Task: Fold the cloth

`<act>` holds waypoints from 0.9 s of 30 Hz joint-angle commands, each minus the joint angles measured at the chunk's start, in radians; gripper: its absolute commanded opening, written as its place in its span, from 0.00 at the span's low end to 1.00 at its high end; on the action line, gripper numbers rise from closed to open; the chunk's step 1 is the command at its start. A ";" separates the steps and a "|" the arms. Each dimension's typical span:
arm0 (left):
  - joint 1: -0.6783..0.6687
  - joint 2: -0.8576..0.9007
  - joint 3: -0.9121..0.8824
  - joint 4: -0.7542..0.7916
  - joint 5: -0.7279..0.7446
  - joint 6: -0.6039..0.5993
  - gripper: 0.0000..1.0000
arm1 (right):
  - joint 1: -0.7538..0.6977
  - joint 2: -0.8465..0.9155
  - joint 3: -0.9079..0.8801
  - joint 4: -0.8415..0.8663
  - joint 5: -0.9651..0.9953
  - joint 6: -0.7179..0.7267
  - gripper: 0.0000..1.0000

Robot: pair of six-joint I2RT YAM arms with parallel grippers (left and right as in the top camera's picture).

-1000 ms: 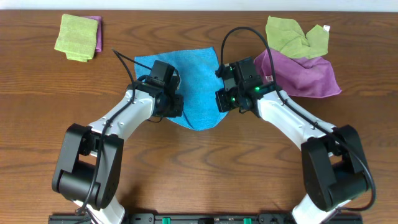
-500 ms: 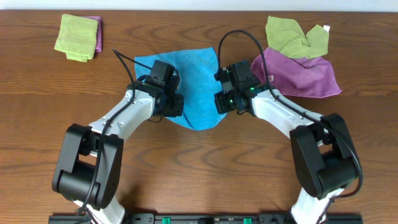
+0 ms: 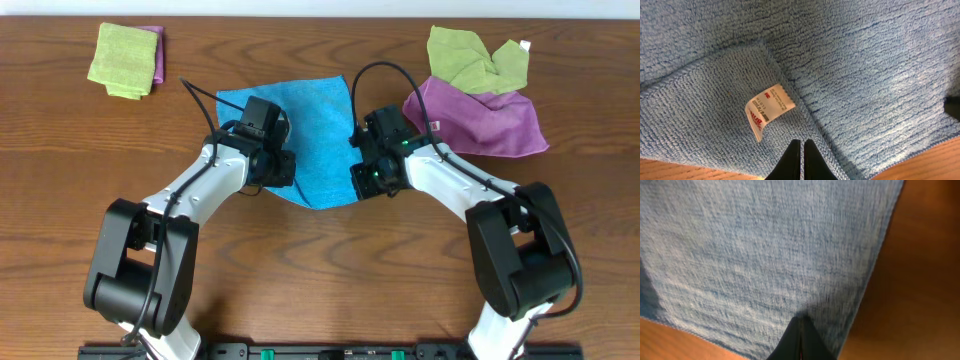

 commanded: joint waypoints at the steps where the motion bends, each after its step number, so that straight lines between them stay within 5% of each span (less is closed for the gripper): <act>1: 0.002 0.012 -0.005 0.008 -0.001 -0.012 0.06 | 0.007 0.006 0.012 -0.031 0.008 -0.004 0.02; 11: 0.002 0.012 -0.003 0.124 0.028 -0.040 0.06 | 0.007 0.006 0.012 -0.056 0.045 -0.011 0.02; 17: 0.002 0.013 -0.004 0.180 -0.158 -0.025 0.11 | 0.007 0.006 0.012 -0.056 0.044 -0.011 0.02; 27: 0.002 0.075 -0.004 0.264 -0.158 -0.018 0.09 | 0.007 0.006 0.012 -0.052 0.044 -0.023 0.02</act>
